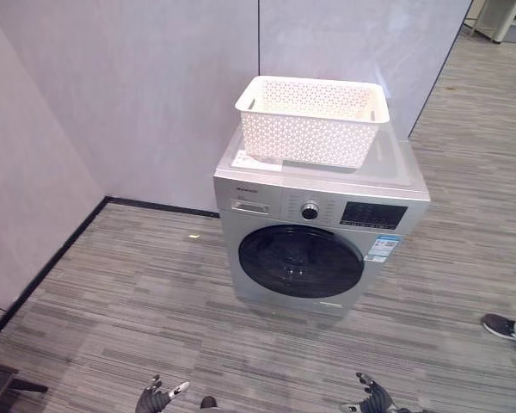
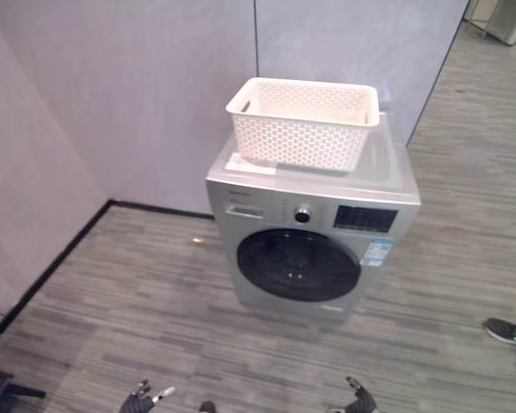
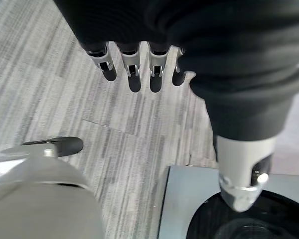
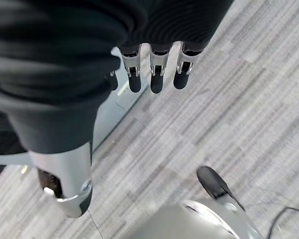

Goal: Grab the laundry basket,head to the washer,open it,put in the laundry and shut it.

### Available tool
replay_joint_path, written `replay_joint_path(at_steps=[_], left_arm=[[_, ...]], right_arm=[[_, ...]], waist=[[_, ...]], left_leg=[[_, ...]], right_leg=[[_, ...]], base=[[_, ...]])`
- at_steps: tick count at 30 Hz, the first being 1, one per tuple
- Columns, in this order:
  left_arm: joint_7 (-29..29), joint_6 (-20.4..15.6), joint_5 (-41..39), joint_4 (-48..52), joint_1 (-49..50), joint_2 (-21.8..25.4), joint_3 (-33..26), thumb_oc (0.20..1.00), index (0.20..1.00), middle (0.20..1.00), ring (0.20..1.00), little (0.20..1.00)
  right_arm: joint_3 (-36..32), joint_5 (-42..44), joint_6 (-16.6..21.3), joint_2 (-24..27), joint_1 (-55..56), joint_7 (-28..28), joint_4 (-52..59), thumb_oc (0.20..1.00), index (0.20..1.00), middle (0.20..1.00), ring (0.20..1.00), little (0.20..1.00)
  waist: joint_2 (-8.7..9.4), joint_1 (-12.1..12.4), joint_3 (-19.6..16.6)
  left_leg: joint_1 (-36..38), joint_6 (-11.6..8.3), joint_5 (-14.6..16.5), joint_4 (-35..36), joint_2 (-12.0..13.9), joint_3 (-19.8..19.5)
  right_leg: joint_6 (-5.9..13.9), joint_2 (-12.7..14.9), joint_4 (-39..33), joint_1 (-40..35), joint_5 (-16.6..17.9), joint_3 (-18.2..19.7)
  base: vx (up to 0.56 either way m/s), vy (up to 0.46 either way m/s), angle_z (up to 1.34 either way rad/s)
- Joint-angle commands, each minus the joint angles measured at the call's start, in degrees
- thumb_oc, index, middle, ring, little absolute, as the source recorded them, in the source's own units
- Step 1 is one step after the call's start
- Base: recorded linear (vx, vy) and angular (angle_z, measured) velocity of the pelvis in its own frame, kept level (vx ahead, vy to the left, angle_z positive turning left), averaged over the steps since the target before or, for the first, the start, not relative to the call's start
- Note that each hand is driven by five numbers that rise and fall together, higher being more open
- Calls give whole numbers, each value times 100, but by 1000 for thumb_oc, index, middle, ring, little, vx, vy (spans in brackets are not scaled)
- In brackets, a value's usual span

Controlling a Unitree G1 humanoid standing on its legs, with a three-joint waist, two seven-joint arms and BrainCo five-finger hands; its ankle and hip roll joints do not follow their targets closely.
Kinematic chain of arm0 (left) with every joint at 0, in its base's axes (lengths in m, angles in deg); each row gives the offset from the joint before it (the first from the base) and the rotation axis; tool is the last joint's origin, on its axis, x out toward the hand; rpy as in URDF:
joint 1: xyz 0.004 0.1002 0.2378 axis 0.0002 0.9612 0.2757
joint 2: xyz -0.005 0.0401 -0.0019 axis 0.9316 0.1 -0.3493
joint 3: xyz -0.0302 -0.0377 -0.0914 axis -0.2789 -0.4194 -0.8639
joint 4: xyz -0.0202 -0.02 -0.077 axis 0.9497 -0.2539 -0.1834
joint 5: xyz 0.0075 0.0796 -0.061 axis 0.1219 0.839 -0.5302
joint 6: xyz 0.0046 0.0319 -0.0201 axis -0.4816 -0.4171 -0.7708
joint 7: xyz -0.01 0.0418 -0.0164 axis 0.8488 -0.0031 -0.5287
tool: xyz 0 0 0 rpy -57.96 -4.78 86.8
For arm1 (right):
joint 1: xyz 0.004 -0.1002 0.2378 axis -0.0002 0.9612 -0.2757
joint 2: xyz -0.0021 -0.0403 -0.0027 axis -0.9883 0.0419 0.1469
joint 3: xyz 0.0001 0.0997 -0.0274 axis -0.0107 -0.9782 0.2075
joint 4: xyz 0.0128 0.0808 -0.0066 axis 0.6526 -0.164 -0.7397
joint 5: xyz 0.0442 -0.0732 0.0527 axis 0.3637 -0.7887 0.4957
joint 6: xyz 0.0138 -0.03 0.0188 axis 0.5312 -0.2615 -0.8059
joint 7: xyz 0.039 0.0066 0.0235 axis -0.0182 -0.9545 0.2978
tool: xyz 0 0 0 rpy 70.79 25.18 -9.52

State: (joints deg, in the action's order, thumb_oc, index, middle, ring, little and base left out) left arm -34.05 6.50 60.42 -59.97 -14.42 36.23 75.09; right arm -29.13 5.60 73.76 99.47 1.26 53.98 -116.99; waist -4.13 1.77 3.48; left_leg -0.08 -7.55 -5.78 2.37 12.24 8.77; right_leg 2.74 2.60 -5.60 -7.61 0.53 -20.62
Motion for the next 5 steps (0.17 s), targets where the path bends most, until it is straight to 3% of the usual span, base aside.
replay_joint_path(at_steps=[1, 5], left_arm=[[-63, -67, -44, -68, -168, 193, 61, 1000, 1000, 1000, 1000, 1000], [-47, -56, -21, -73, -223, 166, 176, 1000, 1000, 1000, 1000, 1000]], right_arm=[[-89, 77, -3, -50, -321, -31, -197, 1000, 1000, 1000, 1000, 1000], [-94, 98, -30, -96, -360, -36, -375, 1000, 1000, 1000, 1000, 1000]], waist=[[258, -33, -64], [271, -48, -91]], left_leg=[[-153, 10, -480, -322, -64, -123], [-141, 61, -331, -314, -132, -138]], right_leg=[[63, 250, 283, 212, -401, 231], [100, 313, 291, 218, -368, 213]], base=[[-7, 93, 15], [0, 52, 11]])
